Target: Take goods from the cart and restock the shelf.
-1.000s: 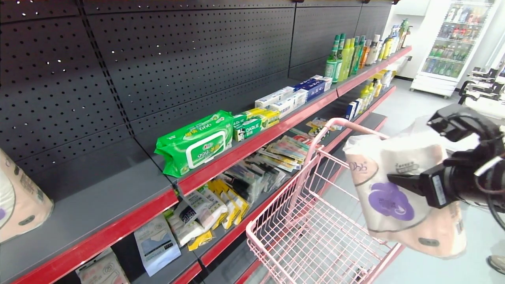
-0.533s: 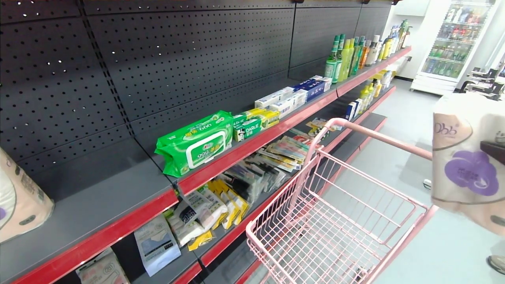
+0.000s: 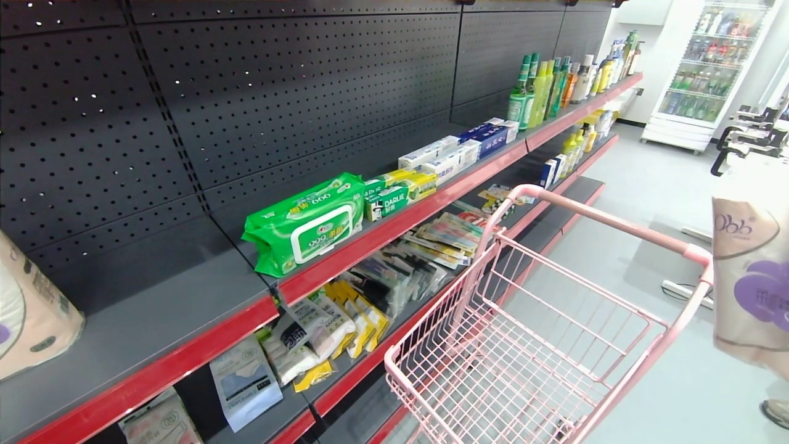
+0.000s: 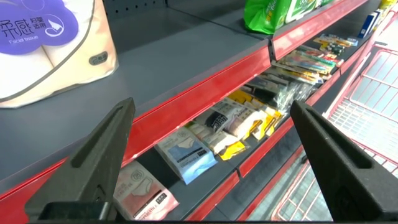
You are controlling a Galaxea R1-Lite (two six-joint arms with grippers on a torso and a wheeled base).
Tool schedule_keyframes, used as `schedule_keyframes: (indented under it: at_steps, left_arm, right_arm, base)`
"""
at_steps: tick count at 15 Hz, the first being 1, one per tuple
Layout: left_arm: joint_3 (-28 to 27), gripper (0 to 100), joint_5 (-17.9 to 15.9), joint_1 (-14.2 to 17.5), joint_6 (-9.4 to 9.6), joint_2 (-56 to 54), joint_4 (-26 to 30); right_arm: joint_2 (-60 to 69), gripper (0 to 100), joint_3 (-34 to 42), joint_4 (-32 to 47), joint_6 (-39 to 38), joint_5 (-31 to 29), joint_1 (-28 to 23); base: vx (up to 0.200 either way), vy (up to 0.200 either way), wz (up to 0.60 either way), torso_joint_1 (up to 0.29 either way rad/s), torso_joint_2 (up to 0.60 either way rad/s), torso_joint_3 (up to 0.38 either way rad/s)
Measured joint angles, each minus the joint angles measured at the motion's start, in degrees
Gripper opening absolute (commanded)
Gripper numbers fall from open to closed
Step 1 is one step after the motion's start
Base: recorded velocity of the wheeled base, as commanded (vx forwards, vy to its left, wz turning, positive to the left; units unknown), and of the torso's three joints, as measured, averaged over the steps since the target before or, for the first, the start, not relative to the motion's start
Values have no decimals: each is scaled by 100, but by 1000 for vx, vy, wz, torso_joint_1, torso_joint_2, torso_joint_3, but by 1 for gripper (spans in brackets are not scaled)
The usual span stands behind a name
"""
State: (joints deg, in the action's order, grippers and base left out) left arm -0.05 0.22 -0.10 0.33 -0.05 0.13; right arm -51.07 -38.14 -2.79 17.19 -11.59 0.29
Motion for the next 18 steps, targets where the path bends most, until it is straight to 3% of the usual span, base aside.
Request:
schedule_keyframes:
  at_steps: [18]
  left_arm:
    - [-5, 100, -4, 0, 2, 0, 2]
  right_arm:
    - [82, 0, 384, -43, 5, 24, 30]
  base:
    - [0, 0, 0, 154, -334, -181]
